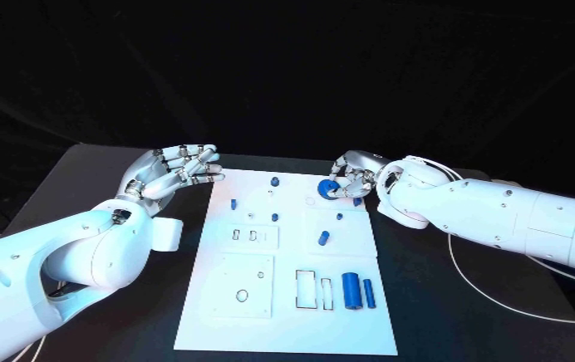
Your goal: Assemble the parts on the task board
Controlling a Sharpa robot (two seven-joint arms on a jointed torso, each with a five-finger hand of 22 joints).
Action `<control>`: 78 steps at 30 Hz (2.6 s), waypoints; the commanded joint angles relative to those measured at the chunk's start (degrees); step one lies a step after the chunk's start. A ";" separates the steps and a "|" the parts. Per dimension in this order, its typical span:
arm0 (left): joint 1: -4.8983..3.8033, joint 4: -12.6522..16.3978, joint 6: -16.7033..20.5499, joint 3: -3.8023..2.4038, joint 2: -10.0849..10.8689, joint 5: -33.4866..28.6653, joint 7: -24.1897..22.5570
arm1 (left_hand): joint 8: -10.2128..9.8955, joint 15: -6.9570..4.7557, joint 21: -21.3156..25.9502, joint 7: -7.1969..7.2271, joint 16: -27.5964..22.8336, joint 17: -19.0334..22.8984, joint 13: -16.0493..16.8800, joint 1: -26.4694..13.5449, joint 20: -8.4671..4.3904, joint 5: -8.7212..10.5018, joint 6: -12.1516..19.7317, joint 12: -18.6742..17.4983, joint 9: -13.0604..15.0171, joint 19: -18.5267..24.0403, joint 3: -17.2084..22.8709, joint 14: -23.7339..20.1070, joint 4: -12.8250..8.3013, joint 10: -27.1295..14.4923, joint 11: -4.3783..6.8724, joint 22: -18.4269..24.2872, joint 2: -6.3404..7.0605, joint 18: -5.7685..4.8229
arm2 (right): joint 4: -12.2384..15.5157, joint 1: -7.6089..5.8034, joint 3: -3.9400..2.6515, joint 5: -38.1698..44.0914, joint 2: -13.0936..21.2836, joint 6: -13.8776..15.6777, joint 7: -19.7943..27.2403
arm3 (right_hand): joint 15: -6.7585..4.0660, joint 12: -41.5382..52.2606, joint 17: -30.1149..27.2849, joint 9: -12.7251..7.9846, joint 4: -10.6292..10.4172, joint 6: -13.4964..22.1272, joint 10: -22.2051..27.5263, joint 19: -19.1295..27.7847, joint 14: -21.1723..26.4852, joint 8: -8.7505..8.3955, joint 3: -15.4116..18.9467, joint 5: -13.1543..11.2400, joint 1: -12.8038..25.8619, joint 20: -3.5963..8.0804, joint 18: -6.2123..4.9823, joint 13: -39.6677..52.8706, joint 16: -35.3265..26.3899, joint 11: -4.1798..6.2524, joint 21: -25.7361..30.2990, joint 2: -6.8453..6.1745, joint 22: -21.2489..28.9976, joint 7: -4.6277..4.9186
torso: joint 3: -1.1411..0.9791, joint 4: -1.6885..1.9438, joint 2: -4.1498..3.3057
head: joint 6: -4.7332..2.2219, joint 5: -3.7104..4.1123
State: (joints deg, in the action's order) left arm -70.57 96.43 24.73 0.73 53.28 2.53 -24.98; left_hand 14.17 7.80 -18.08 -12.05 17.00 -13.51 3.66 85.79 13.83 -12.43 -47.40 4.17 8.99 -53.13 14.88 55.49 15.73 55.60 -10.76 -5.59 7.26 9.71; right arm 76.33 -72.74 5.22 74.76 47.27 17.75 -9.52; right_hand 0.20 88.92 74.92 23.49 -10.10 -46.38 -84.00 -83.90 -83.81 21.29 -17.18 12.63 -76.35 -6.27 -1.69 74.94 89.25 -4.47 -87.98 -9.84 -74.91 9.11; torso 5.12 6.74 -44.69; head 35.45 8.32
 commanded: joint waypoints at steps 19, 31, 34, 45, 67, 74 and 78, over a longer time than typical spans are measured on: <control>-0.06 0.04 -1.22 -0.05 -0.03 -0.08 -0.06 | -0.30 0.22 0.24 -1.22 -0.31 -0.09 0.01 -0.05 0.07 0.29 0.53 -0.28 -0.09 -0.42 0.39 -0.10 -0.05 -0.28 0.03 0.07 0.34 0.84 | 4.06 0.91 0.23 12.23 0.45 7.76 -0.13 | -1.10 1.08 13.50 -0.34 0.87 -5.88 -6.00 -5.65 -5.87 -0.13 -7.42 -0.50 0.34 0.96 1.49 15.06 0.41 1.50 -1.51 0.24 -14.40 -1.57 | 0.03 0.08 0.03 | -0.15 0.02; -0.06 -0.17 -1.33 -0.05 -0.15 -0.08 0.04 | -0.33 0.23 0.23 -1.24 -0.36 -0.12 0.01 -0.03 0.06 0.29 0.56 -0.33 -0.10 -0.47 0.45 -0.12 -0.09 -0.32 0.02 0.09 0.33 0.84 | 11.33 -0.49 0.01 18.21 -0.97 11.09 -2.70 | -1.21 1.08 13.66 -0.28 0.60 -6.51 -6.00 -6.10 -5.90 -0.36 -8.06 -0.59 1.21 1.06 1.69 15.06 0.45 1.65 -2.02 0.09 -15.09 -1.76 | 0.08 0.19 0.04 | -0.28 -0.36; -0.06 -0.20 -1.35 -0.05 -0.23 -0.08 0.07 | -0.33 0.23 0.23 -1.24 -0.36 -0.12 0.01 -0.03 0.06 0.29 0.56 -0.33 -0.10 -0.47 0.45 -0.12 -0.09 -0.32 0.02 0.09 0.33 0.84 | 10.78 -0.63 0.02 18.95 -2.84 10.90 -3.02 | -1.23 1.08 13.59 -0.27 0.58 -6.55 -6.00 -6.10 -5.89 -0.38 -8.12 -0.60 1.29 1.08 1.69 15.06 0.43 1.66 -2.02 0.09 -15.09 -1.78 | 0.12 0.26 0.03 | -0.28 -0.40; -0.06 -0.29 -1.47 -0.05 -0.56 -0.08 0.13 | -0.34 0.23 0.23 -1.23 -0.39 -0.15 0.02 -0.01 0.06 0.31 0.57 -0.35 -0.10 -0.50 0.48 -0.13 -0.12 -0.33 0.01 0.10 0.33 0.84 | 4.50 -0.20 0.45 19.86 -10.24 9.93 -3.29 | -1.26 1.08 13.61 -0.27 0.54 -6.59 -6.00 -6.10 -5.89 -0.48 -8.30 -0.65 1.41 1.10 1.69 15.06 0.44 1.69 -2.02 0.15 -15.09 -1.80 | 0.13 0.22 -0.01 | -0.05 -0.74; -0.06 -0.42 -1.57 -0.05 -0.75 -0.05 0.21 | -0.34 0.23 0.23 -1.23 -0.39 -0.15 0.02 -0.01 0.06 0.31 0.57 -0.35 -0.10 -0.50 0.48 -0.13 -0.12 -0.33 0.01 0.10 0.33 0.84 | -0.44 1.04 0.97 19.72 -14.37 6.55 -2.89 | -1.26 1.08 13.43 -0.29 0.42 -6.48 -6.00 -6.10 -5.86 -0.87 -8.49 -0.95 2.03 1.15 1.69 15.06 0.40 1.65 -2.02 -0.18 -15.09 -1.72 | 0.00 0.08 -0.01 | 0.24 -1.32; -0.06 -0.42 -1.57 -0.05 -0.70 -0.05 0.23 | -0.37 0.24 0.24 -1.23 -0.48 -0.22 0.03 0.03 0.05 0.36 0.57 -0.38 -0.11 -0.57 0.55 -0.16 -0.20 -0.34 0.01 0.14 0.35 0.83 | -0.95 1.09 1.03 19.73 -14.71 6.38 -2.76 | -0.82 0.62 13.16 -0.70 -0.03 -4.80 -5.56 -6.10 -5.80 -2.79 -8.33 -1.42 3.75 0.91 1.69 14.51 0.34 1.03 -2.02 -1.47 -15.09 -0.94 | -0.01 0.05 -0.05 | 0.28 -1.32; -0.06 -0.43 -1.58 -0.05 -0.69 -0.05 0.25 | -0.37 0.24 0.24 -1.23 -0.48 -0.22 0.03 0.03 0.05 0.36 0.57 -0.38 -0.11 -0.57 0.55 -0.16 -0.20 -0.34 0.01 0.14 0.35 0.83 | -0.94 1.14 1.07 19.71 -14.64 6.07 -2.65 | -0.37 0.34 13.00 -0.79 -0.21 -4.44 -5.28 -6.10 -5.77 -3.72 -8.04 -1.29 4.42 0.49 1.69 14.18 0.31 0.59 -2.02 -1.90 -15.09 -0.54 | -0.01 0.11 -0.04 | 0.51 -1.29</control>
State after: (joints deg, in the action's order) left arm -70.57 95.91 24.17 0.73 52.68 2.54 -24.43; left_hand 14.17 7.80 -18.08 -12.26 16.73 -13.68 3.66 85.79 14.04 -12.43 -47.20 4.17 8.96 -53.34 15.04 55.49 15.57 55.61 -10.76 -5.49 7.26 9.72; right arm 75.36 -71.69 6.22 93.70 32.59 25.80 -11.86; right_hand -0.59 89.36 74.93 22.71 -10.44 -50.66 -83.93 -83.91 -84.07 17.70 -25.38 10.99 -72.45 -5.43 -0.81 74.90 89.47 -3.60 -89.70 -11.85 -74.90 8.49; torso 5.10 6.81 -44.73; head 35.84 7.00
